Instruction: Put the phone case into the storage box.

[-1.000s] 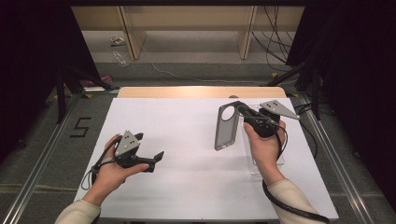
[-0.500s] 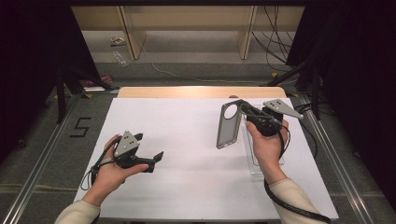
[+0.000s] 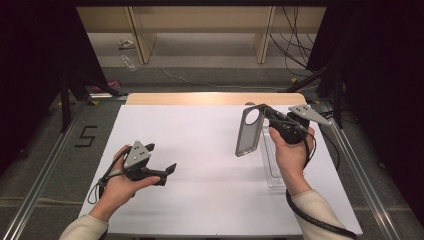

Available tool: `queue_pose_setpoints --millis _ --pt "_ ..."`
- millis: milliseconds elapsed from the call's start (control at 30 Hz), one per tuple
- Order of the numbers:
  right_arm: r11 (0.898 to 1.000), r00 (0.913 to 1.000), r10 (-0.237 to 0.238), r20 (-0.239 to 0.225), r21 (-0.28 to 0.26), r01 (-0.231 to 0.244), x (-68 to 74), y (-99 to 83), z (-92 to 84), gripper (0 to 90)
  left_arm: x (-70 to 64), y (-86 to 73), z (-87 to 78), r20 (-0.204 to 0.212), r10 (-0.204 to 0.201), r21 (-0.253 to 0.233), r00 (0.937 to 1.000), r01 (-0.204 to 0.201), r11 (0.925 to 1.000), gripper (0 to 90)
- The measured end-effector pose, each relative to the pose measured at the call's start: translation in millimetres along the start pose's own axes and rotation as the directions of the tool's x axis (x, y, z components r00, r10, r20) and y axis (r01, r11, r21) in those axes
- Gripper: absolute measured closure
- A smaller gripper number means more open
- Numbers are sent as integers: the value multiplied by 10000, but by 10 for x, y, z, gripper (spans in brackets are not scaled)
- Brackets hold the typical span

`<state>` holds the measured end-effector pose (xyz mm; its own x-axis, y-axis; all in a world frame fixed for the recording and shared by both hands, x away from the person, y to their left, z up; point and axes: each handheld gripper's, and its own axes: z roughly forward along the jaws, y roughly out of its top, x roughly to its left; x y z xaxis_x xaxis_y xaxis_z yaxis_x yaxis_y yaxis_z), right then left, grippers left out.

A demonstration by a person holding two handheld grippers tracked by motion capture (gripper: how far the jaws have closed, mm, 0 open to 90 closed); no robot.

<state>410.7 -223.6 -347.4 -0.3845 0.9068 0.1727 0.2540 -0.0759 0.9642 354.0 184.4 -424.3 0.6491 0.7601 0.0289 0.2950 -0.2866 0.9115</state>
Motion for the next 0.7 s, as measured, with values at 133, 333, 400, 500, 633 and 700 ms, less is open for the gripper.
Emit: queue_pose_setpoints --millis 133,333,400,500,633,700 --pt "10000 10000 35 50 -50 -35 -21 13 -6 889 -8 -1 11 56 -80 2 10000 80 10000 25" --pt "9999 9998 73 162 -109 -71 -68 26 -16 889 3 -3 3 22 -78 -12 10000 78 10000 25" --pt "9999 9998 84 174 -130 -81 -76 34 -20 889 3 -4 6 32 -84 -6 10000 84 10000 25" --pt "9999 9997 34 225 -159 -30 -84 44 -26 889 -5 -5 10 54 -50 15 10000 50 10000 25" --pt "9998 9997 11 244 -188 -6 -92 55 -36 889 -5 -4 9 40 -34 15 10000 34 10000 25" --pt "9998 9997 2 262 -223 4 -96 63 -42 889 -3 0 6 28 -22 -21 10000 22 10000 25"
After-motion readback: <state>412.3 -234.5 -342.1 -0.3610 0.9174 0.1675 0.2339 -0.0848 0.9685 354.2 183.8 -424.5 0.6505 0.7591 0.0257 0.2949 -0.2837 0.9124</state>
